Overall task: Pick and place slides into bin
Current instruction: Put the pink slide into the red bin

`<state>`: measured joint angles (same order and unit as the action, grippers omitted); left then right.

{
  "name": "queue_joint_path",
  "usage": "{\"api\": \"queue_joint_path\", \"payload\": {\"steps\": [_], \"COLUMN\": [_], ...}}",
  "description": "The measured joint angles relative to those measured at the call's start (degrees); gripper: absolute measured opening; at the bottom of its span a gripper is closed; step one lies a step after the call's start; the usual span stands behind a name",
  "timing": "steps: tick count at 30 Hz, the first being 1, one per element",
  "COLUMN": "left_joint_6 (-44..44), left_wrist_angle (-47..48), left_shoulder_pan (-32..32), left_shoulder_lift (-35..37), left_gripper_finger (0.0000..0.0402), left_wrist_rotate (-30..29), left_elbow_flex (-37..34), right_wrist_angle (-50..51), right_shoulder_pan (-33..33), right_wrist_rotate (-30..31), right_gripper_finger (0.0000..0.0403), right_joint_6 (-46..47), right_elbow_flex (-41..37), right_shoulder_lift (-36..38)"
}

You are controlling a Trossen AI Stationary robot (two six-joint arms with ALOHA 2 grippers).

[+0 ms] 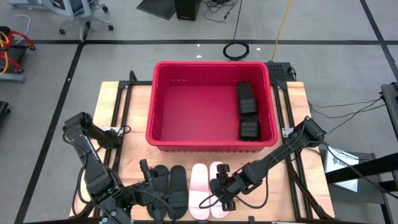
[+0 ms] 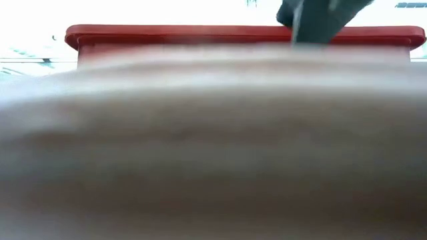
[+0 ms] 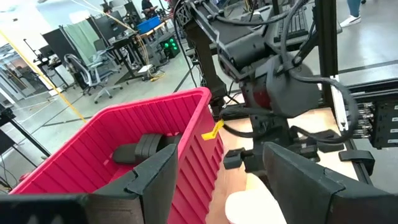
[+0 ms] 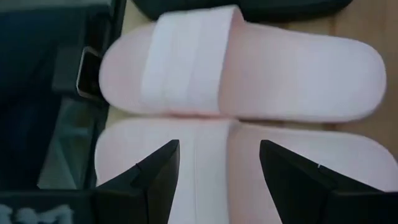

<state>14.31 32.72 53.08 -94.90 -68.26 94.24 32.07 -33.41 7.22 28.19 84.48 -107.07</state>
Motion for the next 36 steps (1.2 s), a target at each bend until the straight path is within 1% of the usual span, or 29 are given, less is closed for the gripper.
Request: {"api": "queue_joint_path", "payload": {"steps": [2, 6, 11, 22, 26, 30, 36], "left_joint_6": [0.0, 0.1, 0.2, 0.1, 0.0, -0.1, -0.1], "left_wrist_angle": [0.0, 0.0, 0.0, 0.0, 0.0, 0.0, 0.0], "left_shoulder_pan": [0.0, 0.0, 0.0, 0.0, 0.0, 0.0, 0.0], "left_shoulder_lift": [0.0, 0.0, 0.0, 0.0, 0.0, 0.0, 0.0], "left_gripper_finger": [0.0241, 0.0241, 0.0241, 0.0241, 0.0241, 0.0241, 0.0241], "left_wrist_rotate": [0.0, 0.1, 0.2, 0.3, 0.3, 0.3, 0.2], "left_elbow_flex": [0.0, 0.0, 0.0, 0.0, 0.0, 0.0, 0.0], "right_wrist_angle": [-3.2, -9.5, -12.6, -12.2, -11.5, -9.3, -3.5], "right_shoulder_pan": [0.1, 0.3, 0.4, 0.4, 0.5, 0.5, 0.5], "right_wrist_rotate": [0.1, -0.1, -0.1, 0.0, 0.0, 0.0, 0.0], "right_gripper_finger": [0.0212, 0.0212, 0.0212, 0.0212, 0.0212, 0.0212, 0.0212], "right_joint_6": [1.3, 0.8, 0.7, -0.6, -2.5, -3.6, -2.3], "right_elbow_flex": [-1.1, -3.0, -3.3, -3.3, -3.3, -3.3, -3.3], "right_shoulder_lift": [0.0, 0.0, 0.0, 0.0, 0.0, 0.0, 0.0]}}
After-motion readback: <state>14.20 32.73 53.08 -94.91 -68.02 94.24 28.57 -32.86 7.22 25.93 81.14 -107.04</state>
